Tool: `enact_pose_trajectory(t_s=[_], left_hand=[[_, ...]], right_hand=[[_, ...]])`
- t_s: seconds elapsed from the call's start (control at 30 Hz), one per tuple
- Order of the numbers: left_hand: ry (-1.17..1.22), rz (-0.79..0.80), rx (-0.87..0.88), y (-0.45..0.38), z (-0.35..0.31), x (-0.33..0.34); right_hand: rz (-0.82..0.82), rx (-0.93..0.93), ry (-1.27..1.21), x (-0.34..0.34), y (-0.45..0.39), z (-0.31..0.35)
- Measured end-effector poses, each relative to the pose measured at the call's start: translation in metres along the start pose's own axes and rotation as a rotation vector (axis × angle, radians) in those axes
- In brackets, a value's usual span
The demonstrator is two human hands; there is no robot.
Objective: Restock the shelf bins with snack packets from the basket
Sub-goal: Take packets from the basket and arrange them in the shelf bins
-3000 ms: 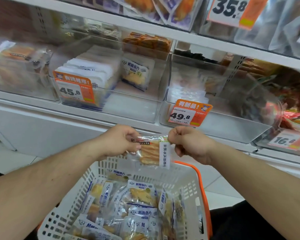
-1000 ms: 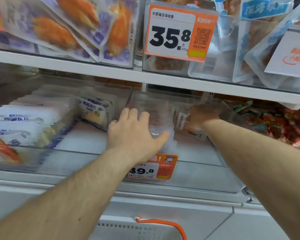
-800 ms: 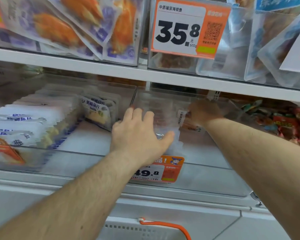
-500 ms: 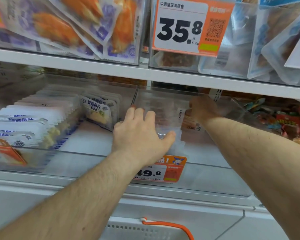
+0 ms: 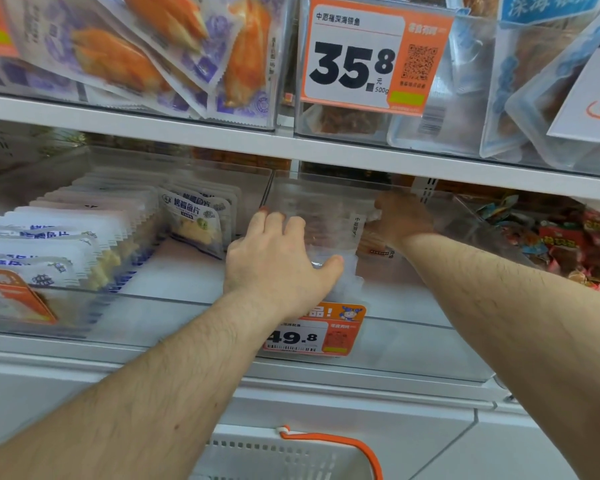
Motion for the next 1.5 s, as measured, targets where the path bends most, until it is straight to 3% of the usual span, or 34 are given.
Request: enact_pose_trajectory(t_s=[0.17,0.27,0.37,0.57,0.73,0.83,0.93,1.23,1.33,1.5], left_hand=[[0.022,0.032,0.013,0.000,0.001,-0.003],[0.160,0.063,0.021,0.000,0.005,-0.012],[0.314,0.065,0.049,0.010,0.007,-0.030],[0.316,-0.015,0.224,0.070,0.023,-0.056],[0.296,0.151,0.222,0.129,0.056,-0.050],[0.223,0.311,0.224,0.156,0.080,-0.033],[0.164,0.478,0.210,0.180,0.098,-0.016],[0.115,0.874,0.177,0.214,0.121,0.034],[0.093,0.934,0.183,0.214,0.123,0.042],[0.100,0.957,0.162,0.209,0.127,0.047]], right_hand=[[-0.032,0.044,0.040,-0.019,0.020,0.014],[-0.044,0.038,0.016,-0.036,0.045,0.028],[-0.065,0.089,-0.189,-0.056,0.079,0.041],[-0.153,0.148,-0.602,-0.091,0.160,0.088],[-0.129,0.085,-0.826,-0.080,0.233,0.134],[-0.012,0.055,-0.845,-0.047,0.260,0.150],[0.208,0.048,-0.761,-0.006,0.283,0.155],[0.997,-0.175,0.018,0.139,0.348,0.112],[1.100,-0.243,0.113,0.166,0.367,0.103],[1.135,-0.264,0.178,0.192,0.387,0.093]])
Point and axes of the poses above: each hand's wrist, its own y-axis away from the middle knuckle, its own x-axis out of the palm, z = x × y, the point moved 2 cm from there along -y, towards the middle knuckle, and after that the axes turned 2 degrees about x, right-handed, at the moved point
